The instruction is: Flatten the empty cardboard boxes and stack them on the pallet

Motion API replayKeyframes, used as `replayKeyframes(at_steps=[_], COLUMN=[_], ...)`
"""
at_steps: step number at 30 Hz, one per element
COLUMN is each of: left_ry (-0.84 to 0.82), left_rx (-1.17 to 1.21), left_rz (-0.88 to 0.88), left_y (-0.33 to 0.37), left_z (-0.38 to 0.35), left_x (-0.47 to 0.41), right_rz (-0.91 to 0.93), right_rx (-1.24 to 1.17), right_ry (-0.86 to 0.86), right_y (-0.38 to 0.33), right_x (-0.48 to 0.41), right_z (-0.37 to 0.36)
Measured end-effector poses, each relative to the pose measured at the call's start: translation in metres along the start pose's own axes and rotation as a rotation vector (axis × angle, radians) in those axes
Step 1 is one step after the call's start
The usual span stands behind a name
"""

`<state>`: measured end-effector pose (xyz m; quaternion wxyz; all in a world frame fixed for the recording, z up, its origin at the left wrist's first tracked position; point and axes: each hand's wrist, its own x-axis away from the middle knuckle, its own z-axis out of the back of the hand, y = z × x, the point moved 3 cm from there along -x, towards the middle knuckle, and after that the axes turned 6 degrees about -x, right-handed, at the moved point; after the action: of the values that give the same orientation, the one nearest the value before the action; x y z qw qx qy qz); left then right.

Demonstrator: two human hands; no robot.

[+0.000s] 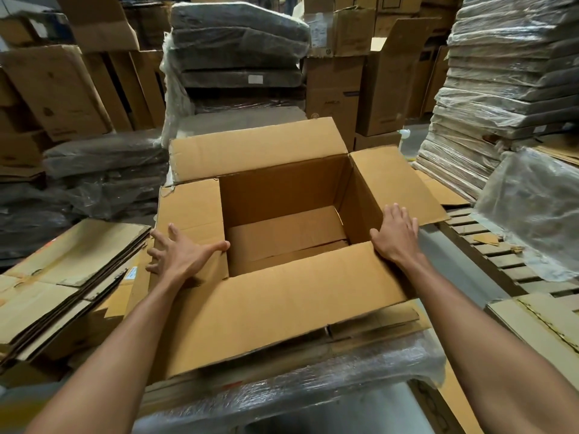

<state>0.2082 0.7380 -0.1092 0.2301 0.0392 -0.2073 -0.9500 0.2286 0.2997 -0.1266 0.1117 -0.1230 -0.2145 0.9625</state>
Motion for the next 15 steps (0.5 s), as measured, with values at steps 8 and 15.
replayKeyframes(at_steps=[8,15], left_ry=[-0.199,-0.293], left_rx=[0.466,0.818], left_rz=[0.01,-0.108], left_y=[0.006,0.011], left_z=[0.025,0.047], left_x=[-0.013,0.025], right_rz=[0.185,0.144], right_rx=[-0.029,-0.291], right_ry=[0.169,0.453], right_y=[-0.04,-0.035], right_x=[0.053,0.107], right_z=[0.013,0.011])
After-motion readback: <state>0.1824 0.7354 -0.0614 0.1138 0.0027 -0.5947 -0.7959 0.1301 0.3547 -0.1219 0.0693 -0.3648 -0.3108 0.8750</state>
